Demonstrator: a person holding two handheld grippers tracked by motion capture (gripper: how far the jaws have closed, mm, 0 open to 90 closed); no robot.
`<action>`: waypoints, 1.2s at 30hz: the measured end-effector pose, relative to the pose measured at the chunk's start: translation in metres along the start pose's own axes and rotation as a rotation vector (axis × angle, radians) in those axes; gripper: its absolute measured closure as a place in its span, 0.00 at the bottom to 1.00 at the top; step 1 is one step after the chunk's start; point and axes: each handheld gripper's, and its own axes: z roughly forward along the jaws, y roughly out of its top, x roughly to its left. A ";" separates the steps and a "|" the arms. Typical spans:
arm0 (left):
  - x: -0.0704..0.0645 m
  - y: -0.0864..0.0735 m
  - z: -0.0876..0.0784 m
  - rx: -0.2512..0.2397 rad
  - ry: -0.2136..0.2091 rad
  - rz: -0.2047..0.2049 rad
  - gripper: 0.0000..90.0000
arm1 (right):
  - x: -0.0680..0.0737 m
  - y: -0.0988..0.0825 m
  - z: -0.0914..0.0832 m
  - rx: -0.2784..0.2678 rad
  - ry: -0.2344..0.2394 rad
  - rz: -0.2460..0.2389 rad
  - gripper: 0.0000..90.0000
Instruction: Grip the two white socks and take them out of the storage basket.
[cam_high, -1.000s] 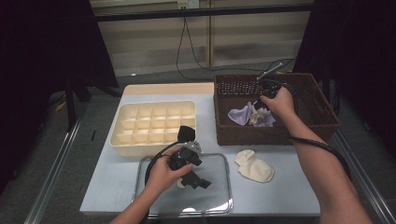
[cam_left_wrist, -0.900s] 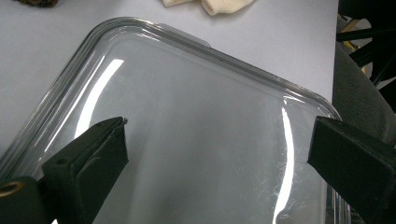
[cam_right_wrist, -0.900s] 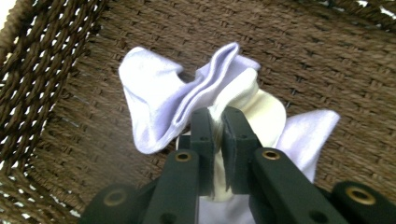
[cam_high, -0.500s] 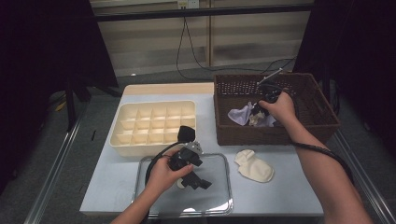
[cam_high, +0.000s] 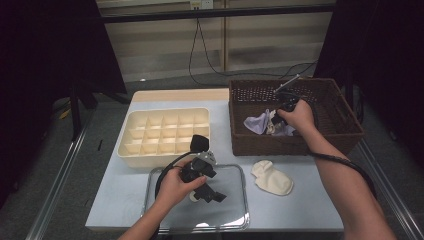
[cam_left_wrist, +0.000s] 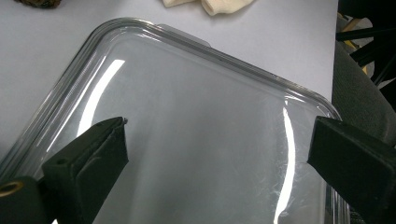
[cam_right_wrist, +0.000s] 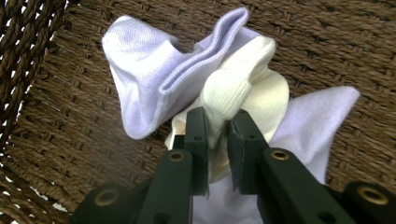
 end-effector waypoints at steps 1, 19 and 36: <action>0.000 0.000 0.000 0.000 0.000 0.000 0.05 | 0.000 0.000 0.000 0.000 0.000 0.000 0.89; -0.002 0.001 0.000 -0.010 -0.009 -0.007 0.05 | 0.006 0.003 -0.052 -0.035 -0.011 -0.039 0.90; -0.004 0.002 -0.001 -0.013 -0.003 0.005 0.05 | 0.023 -0.016 -0.109 -0.065 0.025 -0.104 0.90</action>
